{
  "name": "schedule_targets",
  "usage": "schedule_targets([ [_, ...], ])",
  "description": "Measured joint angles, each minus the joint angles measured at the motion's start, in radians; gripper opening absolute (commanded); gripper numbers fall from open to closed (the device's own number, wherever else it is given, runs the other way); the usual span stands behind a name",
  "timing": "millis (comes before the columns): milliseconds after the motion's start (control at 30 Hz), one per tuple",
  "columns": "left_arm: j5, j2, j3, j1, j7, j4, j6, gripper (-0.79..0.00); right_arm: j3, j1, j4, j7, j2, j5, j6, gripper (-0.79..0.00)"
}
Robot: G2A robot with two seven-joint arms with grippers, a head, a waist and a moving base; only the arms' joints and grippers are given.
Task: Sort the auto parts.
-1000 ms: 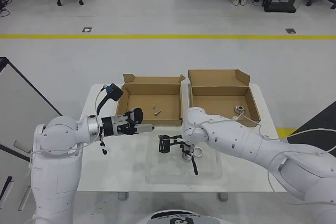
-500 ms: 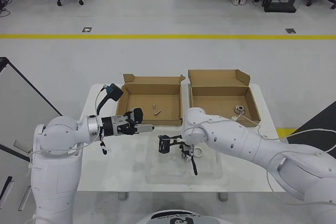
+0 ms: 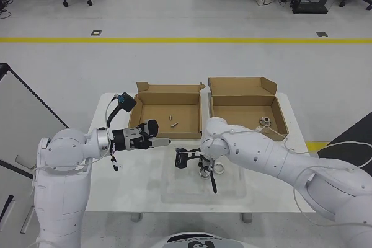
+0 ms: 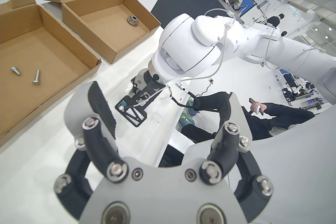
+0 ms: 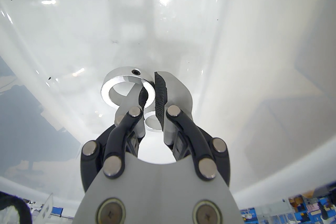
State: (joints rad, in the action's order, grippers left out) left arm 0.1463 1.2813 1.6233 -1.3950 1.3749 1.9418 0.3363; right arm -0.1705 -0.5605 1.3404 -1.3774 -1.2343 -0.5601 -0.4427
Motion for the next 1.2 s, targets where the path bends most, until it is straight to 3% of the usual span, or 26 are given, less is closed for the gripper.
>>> schedule_targets([
  [200, 0.000, 0.000, 0.000, 0.000, 0.000, 0.000, 0.000, 0.000, -0.017, 0.063, 0.097, -0.065, 0.042, 0.079, 0.065, -0.785],
  [367, 0.000, 0.000, 0.000, 0.000, 0.000, 0.000, 0.000, 0.000, -0.058, 0.118, 0.267, -0.154, 0.115, 0.119, 0.155, -0.785],
  [600, 0.000, 0.000, 0.000, 0.000, 0.000, 0.000, 0.000, 0.000, -0.084, 0.178, 0.442, -0.158, 0.231, 0.172, 0.187, -0.785],
  [1000, 0.000, 0.000, 0.000, 0.000, 0.000, 0.000, 0.000, 0.000, -0.102, 0.169, 0.422, -0.134, 0.235, 0.184, 0.198, -0.785],
  [1200, 0.000, 0.000, 0.000, 0.000, 0.000, 0.000, 0.000, 0.000, -0.258, 0.094, 0.291, 0.018, 0.303, 0.375, 0.144, -0.785],
])
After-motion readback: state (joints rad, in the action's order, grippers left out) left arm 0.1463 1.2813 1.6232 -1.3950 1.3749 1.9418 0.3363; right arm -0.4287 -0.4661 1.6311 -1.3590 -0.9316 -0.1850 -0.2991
